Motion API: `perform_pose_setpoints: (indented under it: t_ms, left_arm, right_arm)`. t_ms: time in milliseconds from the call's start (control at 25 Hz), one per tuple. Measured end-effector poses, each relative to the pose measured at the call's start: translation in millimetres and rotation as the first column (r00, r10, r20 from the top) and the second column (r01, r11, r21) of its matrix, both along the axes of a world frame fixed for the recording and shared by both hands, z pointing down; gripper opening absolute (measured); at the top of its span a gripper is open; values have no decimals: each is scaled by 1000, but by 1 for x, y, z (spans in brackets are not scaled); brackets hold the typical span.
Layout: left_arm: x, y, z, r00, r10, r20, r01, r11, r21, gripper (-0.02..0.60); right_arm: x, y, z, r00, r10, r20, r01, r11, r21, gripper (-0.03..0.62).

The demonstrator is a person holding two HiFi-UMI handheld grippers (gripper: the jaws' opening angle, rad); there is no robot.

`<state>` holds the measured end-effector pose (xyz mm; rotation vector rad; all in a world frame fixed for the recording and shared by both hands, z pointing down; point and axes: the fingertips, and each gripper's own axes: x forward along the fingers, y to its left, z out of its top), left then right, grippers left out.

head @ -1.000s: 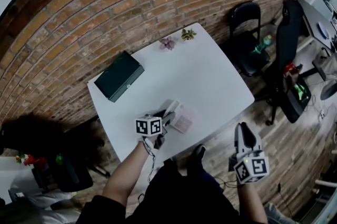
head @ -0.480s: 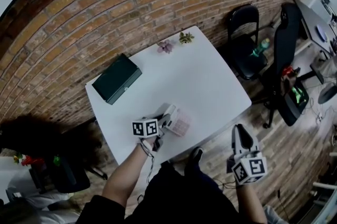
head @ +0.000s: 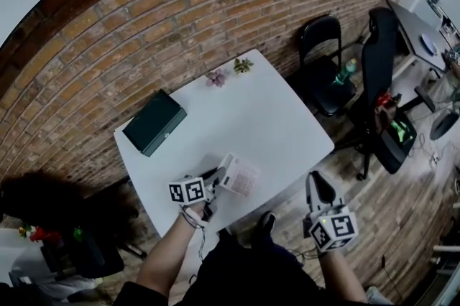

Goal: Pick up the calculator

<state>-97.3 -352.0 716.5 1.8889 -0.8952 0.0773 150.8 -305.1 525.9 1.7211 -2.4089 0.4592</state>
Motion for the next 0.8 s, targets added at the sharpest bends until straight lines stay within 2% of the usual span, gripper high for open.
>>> perform_pose_setpoints:
  t_ms: [200, 400, 560, 800]
  left_arm:
    - [5, 4, -50, 998, -13, -63, 18, 997, 74, 48]
    - [2, 5, -95, 995, -40, -91, 52, 990, 130, 48]
    - [0, 8, -128, 988, -68, -138, 89, 985, 148, 48]
    - [3, 13, -170, 978, -60, -200, 100, 975, 198, 48]
  right_arm:
    - [4, 0, -9, 1000, -3, 10, 3, 1000, 24, 41]
    - [1, -2, -19, 1000, -19, 10, 19, 999, 50, 41]
    - [-1, -2, -23, 1000, -30, 4, 29, 998, 52, 41]
    - [-10, -3, -33, 998, -61, -26, 63, 996, 62, 32]
